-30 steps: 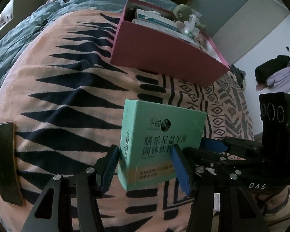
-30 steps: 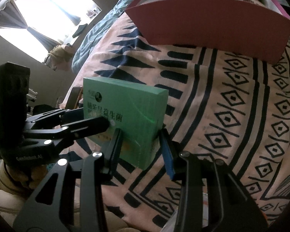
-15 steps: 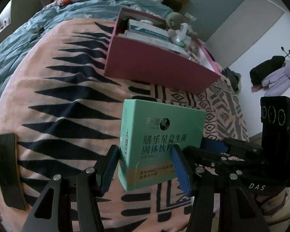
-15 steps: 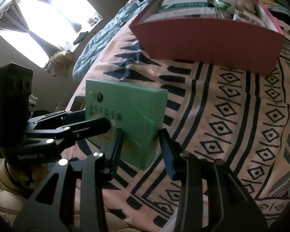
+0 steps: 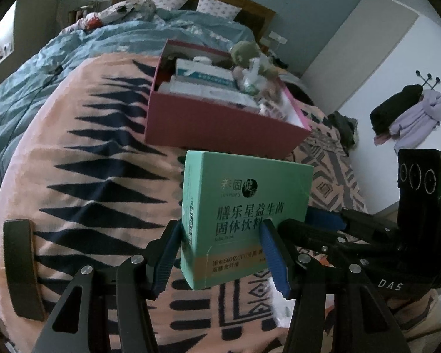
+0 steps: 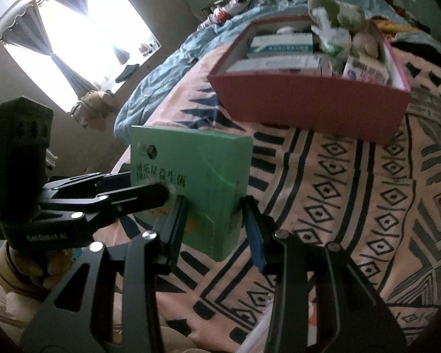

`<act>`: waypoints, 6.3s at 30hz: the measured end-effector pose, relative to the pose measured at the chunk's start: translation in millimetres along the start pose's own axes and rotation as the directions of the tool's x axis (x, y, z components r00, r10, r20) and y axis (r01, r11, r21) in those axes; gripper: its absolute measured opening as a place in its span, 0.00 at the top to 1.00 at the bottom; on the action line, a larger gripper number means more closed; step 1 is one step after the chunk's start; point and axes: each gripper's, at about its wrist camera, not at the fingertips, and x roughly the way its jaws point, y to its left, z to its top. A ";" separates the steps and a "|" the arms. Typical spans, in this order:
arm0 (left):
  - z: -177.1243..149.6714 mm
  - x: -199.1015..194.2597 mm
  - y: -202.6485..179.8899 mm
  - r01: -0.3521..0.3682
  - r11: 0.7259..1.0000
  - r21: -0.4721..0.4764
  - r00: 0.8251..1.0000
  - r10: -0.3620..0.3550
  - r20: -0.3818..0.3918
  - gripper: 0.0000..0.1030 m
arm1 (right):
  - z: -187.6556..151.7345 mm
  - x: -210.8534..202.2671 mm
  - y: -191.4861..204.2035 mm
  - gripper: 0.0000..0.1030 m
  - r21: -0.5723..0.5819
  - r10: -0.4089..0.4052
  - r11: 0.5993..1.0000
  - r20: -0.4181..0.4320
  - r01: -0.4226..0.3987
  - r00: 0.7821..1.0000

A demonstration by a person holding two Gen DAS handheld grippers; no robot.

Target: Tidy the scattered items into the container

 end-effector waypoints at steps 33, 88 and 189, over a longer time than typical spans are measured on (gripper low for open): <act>37.4 -43.9 -32.5 0.090 0.980 0.180 0.994 -0.098 0.038 0.46 | 13.6 -71.5 25.9 0.59 0.039 -0.085 0.996 0.225 0.078 0.971; 75.9 6.6 -44.3 0.047 0.995 0.087 0.994 -0.055 0.090 0.46 | 69.4 -59.0 -34.9 0.59 -0.029 -0.021 0.999 0.223 0.028 0.975; 138.0 15.1 -35.1 0.074 0.983 0.167 0.989 -0.093 0.111 0.46 | 122.3 -51.5 -37.0 0.58 0.014 -0.097 0.995 0.269 0.097 0.958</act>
